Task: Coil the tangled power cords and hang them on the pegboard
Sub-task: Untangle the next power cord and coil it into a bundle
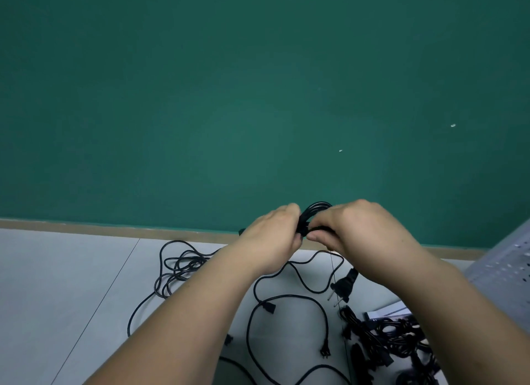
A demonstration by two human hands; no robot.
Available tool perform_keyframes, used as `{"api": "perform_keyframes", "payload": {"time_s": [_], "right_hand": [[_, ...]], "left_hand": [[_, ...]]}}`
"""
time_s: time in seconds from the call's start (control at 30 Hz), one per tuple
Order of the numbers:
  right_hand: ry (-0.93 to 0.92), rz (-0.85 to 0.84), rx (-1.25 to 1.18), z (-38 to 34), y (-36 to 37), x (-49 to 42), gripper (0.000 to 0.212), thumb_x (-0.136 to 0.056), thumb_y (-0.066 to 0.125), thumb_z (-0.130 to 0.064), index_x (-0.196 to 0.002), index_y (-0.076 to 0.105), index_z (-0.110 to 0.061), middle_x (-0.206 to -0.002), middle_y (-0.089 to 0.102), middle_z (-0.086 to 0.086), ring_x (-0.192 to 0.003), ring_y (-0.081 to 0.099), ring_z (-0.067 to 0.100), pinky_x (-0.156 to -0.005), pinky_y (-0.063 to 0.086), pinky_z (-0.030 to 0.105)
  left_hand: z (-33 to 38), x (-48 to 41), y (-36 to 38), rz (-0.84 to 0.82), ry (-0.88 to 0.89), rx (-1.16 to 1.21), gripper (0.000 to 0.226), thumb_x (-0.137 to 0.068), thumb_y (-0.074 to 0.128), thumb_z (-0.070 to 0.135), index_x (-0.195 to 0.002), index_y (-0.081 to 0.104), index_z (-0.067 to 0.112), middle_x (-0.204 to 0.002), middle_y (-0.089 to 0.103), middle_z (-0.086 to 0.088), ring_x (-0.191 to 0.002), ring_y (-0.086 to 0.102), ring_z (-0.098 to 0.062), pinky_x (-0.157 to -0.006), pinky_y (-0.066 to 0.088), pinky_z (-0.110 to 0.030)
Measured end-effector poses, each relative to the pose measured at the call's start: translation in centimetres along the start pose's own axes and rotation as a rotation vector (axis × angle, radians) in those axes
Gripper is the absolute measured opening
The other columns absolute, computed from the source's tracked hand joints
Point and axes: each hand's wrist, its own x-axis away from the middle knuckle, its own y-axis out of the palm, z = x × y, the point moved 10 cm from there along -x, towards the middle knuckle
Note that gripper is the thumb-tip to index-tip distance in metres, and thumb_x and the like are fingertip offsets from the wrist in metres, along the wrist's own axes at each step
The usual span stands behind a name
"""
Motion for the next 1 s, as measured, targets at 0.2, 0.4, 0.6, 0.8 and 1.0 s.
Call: {"api": "perform_keyframes", "payload": {"time_s": [0.2, 0.4, 0.6, 0.8, 1.0], "right_hand": [[0.18, -0.067, -0.541, 2.6, 0.9, 1.4, 0.012, -0.104, 0.064, -0.035, -0.095, 0.071, -0.032, -0.065, 0.068, -0.011, -0.053, 0.065, 0.01, -0.06, 0.057, 0.037], [0.08, 0.168, -0.437, 2.7, -1.8, 1.1, 0.013, -0.106, 0.063, -0.031, -0.105, 0.075, -0.035, -0.07, 0.071, -0.011, -0.064, 0.069, 0.008, -0.07, 0.059, 0.041], [0.161, 0.289, -0.424, 6.6, -4.3, 1.5, 0.024, -0.072, 0.086, -0.06, -0.085, 0.08, -0.04, -0.07, 0.069, -0.017, -0.059, 0.064, 0.007, -0.059, 0.055, 0.028], [0.376, 0.037, -1.118, 10.2, 0.5, 2.1, 0.015, -0.08, 0.087, -0.016, -0.087, 0.078, -0.006, -0.073, 0.068, 0.018, -0.056, 0.056, 0.018, -0.049, 0.045, 0.022], [0.378, 0.023, -1.171, 8.8, 2.4, 0.7, 0.016, -0.091, 0.081, -0.022, -0.098, 0.078, -0.008, -0.069, 0.065, 0.012, -0.054, 0.054, 0.021, -0.05, 0.039, 0.024]], "left_hand": [[-1.9, -0.4, 1.3, -0.082, -0.081, 0.075, 0.044, -0.1, 0.06, 0.061, -0.107, 0.043, 0.02, -0.099, 0.053, 0.003, -0.094, 0.054, -0.026, -0.074, 0.041, -0.039], [-1.1, -0.7, 2.5, -0.12, -0.048, 0.125, 0.039, -0.102, 0.051, 0.065, -0.108, 0.043, 0.027, -0.097, 0.055, 0.007, -0.091, 0.057, -0.024, -0.075, 0.045, -0.04], [3.7, 0.6, 4.5, -0.193, 0.181, 0.1, 0.05, -0.1, 0.044, 0.069, -0.139, 0.042, 0.037, -0.136, 0.06, 0.006, -0.123, 0.059, -0.024, -0.103, 0.051, -0.048], [6.7, 1.7, 2.3, -0.063, 0.333, 0.3, 0.046, -0.102, 0.05, 0.064, -0.134, 0.048, 0.031, -0.128, 0.062, 0.009, -0.117, 0.059, -0.015, -0.1, 0.051, -0.043], [3.9, 1.4, -0.3, 0.221, 0.178, 0.733, 0.028, -0.098, 0.06, 0.059, -0.106, 0.058, 0.033, -0.08, 0.063, 0.021, -0.075, 0.059, -0.003, -0.071, 0.046, -0.029]]}}
